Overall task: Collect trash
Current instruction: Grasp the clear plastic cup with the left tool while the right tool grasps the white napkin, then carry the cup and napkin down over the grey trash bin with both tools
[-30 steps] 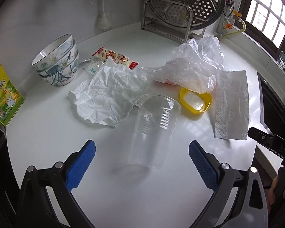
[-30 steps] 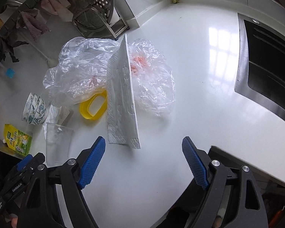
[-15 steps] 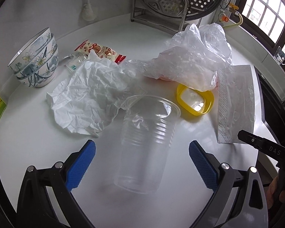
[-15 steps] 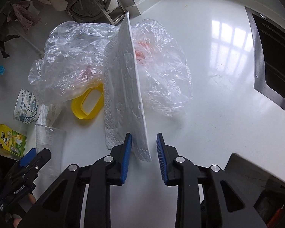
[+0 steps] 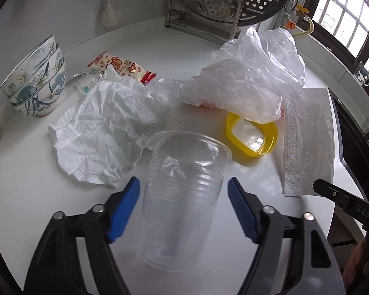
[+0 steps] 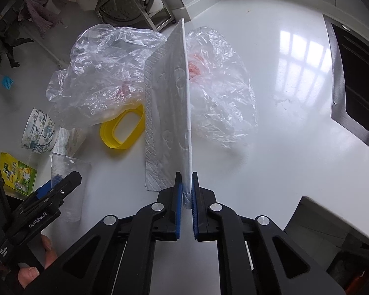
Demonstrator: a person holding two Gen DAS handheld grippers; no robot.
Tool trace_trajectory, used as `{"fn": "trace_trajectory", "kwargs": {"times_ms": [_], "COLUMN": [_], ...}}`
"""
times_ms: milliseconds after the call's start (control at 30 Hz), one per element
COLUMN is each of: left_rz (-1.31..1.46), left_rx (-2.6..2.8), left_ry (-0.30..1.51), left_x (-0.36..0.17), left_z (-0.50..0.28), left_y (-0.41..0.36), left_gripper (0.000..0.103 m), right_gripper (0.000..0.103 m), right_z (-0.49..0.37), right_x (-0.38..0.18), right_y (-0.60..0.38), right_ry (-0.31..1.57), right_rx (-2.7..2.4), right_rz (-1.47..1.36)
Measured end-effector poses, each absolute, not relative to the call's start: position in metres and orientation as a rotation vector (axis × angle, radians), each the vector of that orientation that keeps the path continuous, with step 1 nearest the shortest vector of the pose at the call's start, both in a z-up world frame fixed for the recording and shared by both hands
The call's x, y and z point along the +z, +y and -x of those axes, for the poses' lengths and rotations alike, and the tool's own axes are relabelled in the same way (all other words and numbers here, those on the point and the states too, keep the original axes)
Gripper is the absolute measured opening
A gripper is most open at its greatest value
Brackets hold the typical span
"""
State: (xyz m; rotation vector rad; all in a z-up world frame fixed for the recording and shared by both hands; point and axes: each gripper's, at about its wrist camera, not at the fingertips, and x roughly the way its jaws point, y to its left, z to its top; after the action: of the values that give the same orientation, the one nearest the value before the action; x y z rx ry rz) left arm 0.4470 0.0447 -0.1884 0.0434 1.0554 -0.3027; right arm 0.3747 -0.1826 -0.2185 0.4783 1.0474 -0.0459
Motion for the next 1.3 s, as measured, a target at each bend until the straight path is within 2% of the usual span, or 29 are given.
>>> {"fn": "trace_trajectory", "kwargs": {"times_ms": [400,733,1067,1300], "left_rz": [-0.031,-0.042,-0.014,-0.008], "left_rx": [-0.313,-0.317,-0.306,-0.346], "left_ry": [1.036,1.02,1.0,1.011], "left_x": [-0.165,-0.144,-0.128,-0.14], "left_z": [-0.422,-0.366,-0.261,-0.167], "left_y": [0.041,0.021,-0.02,-0.066], "left_gripper": [0.056,0.056,0.056,0.056], "right_gripper": [0.004,0.001,0.001,0.001], "right_z": [-0.347,-0.28,-0.173,-0.095], "right_x": [-0.192,-0.191,-0.185,-0.207], "right_y": [-0.192,-0.211,-0.255,-0.289], "right_ry": [0.989,0.984,0.975,1.03], "right_rx": [0.01,0.043,0.077,0.09], "right_rz": [-0.488,-0.536,-0.535,-0.52]}}
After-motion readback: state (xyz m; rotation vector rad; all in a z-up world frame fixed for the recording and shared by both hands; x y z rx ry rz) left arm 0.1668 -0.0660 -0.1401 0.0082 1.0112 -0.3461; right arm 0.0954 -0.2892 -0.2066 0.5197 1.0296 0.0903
